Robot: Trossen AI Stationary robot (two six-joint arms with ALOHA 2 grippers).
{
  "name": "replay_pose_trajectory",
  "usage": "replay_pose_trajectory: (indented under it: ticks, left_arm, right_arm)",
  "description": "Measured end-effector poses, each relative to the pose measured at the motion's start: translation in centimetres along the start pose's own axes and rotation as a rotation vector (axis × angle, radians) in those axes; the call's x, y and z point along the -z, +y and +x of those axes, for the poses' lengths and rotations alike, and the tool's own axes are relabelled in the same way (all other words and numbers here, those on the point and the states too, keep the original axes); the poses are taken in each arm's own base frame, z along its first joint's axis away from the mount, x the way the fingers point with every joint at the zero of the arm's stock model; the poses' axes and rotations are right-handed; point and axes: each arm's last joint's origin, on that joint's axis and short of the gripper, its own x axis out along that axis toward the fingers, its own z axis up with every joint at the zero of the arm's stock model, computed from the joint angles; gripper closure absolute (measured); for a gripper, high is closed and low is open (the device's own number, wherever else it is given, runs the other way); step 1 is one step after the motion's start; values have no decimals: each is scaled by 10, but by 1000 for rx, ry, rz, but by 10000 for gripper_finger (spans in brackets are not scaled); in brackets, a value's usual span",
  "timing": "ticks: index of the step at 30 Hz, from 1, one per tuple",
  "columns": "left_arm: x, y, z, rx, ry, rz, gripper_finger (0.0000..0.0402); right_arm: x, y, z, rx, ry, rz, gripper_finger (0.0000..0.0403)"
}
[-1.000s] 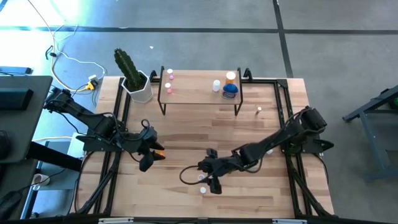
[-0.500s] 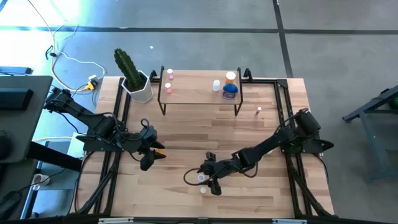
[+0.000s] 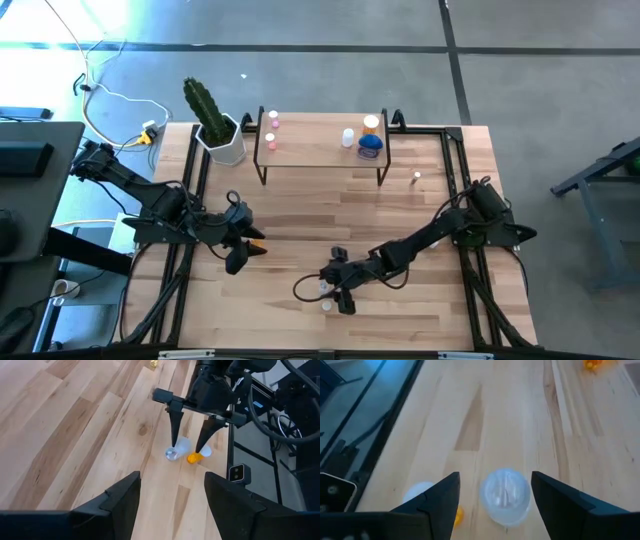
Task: Pick and place medicine bottles onto shelf by color
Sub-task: Put the transparent pill bottle on the shelf
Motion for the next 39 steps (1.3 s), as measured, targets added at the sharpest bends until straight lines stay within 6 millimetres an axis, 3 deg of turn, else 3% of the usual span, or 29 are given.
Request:
replay_pose_trajectory:
  ticks: [20, 29, 39]
  left_arm:
    - [2, 2, 0, -19, 14, 7, 193]
    - [1, 3, 0, -52, -19, 7, 193]
    - [-7, 12, 2, -120, -54, 40, 193]
  right_arm:
    - [0, 0, 1, 1, -5, 94, 284]
    - [-4, -3, -3, 8, -12, 190, 279]
    - [-40, -24, -32, 118, -170, 337, 280]
